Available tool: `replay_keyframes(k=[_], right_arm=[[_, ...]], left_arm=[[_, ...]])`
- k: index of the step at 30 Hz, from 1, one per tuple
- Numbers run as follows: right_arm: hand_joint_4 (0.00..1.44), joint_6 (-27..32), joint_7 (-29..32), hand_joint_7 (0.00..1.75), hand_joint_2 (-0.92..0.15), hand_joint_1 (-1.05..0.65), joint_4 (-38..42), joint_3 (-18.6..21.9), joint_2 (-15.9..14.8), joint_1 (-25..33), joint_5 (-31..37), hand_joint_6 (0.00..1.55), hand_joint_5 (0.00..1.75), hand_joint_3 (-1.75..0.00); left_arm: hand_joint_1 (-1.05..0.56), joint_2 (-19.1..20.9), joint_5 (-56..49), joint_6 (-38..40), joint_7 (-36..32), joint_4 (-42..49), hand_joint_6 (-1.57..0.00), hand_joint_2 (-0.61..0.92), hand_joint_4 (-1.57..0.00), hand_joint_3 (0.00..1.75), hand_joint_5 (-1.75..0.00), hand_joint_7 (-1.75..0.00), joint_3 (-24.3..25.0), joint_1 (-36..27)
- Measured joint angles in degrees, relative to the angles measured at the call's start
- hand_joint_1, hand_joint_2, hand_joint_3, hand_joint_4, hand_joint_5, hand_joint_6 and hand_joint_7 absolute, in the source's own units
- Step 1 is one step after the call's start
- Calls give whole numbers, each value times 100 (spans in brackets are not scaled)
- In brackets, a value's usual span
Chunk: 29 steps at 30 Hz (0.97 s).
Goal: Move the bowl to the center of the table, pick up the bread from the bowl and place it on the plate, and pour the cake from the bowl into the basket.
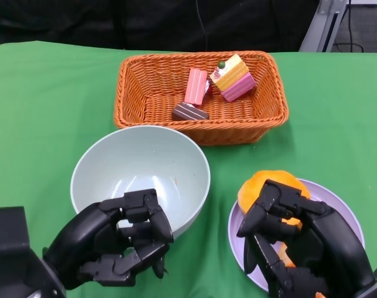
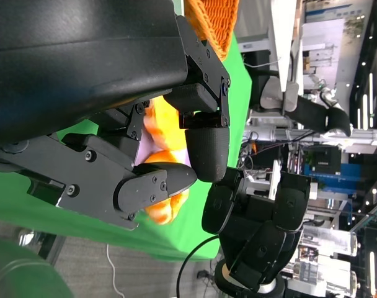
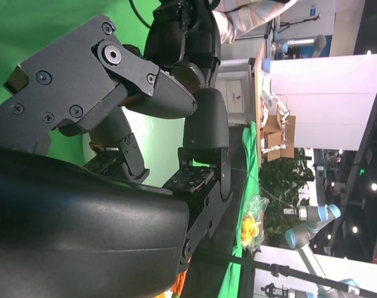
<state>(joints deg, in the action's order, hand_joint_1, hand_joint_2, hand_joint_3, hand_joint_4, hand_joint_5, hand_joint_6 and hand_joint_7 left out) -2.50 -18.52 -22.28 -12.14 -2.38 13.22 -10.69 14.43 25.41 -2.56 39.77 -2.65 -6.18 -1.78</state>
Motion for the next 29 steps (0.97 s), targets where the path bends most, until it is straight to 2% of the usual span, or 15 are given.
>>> replay_keyframes(k=[11, 22, 29], right_arm=[[73, 235, 5, 147, -47, -23, -157, -29, -20, 29, -46, 69, 174, -118], [72, 162, -176, 141, -49, -24, -156, -129, -50, 133, -83, 69, 173, -114], [73, 135, -102, 142, -46, -23, -157, -205, -50, 163, 8, 71, 172, -121]], left_arm=[[-19, 7, -24, 22, 116, -29, -62, 71, -65, 92, -174, -151, 70, -26], [-16, 0, -81, -6, 201, -125, -61, 73, -64, 91, -175, -152, 135, -86], [-16, 6, -93, -22, 284, -135, -61, 72, -64, 93, -173, -151, 193, -101]])
